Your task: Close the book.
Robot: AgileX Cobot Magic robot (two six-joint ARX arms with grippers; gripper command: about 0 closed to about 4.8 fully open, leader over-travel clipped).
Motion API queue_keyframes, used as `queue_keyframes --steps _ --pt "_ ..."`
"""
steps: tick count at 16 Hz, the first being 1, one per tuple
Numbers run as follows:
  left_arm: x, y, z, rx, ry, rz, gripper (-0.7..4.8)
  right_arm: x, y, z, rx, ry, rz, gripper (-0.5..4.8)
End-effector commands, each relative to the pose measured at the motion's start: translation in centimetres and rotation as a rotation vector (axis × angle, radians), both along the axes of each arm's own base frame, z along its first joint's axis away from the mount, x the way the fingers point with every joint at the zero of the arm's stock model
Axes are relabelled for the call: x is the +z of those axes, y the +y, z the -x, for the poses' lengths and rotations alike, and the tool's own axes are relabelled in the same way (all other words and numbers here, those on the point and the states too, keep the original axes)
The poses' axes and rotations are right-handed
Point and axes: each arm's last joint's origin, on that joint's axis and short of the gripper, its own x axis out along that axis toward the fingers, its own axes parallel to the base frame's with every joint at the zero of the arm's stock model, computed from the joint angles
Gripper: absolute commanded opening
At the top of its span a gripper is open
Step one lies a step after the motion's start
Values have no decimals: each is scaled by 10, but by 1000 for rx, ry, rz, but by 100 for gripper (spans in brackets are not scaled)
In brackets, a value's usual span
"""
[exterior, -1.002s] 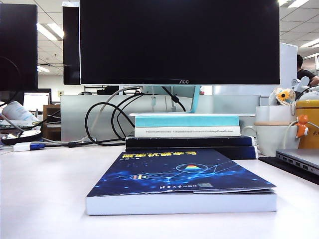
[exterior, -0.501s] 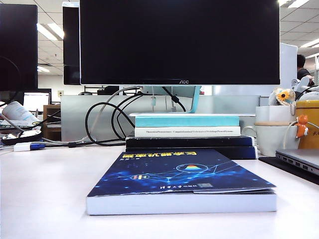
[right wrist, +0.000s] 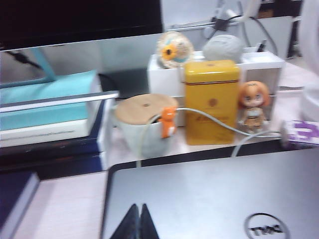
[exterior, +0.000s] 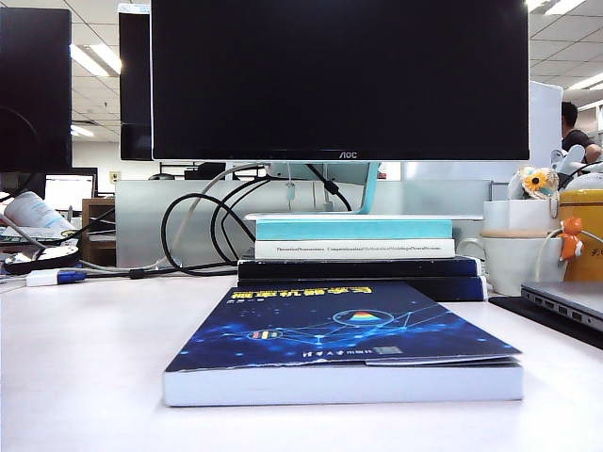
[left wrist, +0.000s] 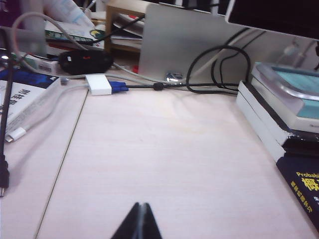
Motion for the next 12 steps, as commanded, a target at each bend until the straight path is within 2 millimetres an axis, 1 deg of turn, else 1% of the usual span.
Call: queue_keyframes --steps 1,12 --pt "-6 1 1 28 70 -5 -3 -2 -3 0 -37 19 2 -1" --pt "-8 1 1 28 84 2 -4 -2 -3 0 -34 20 2 -1"
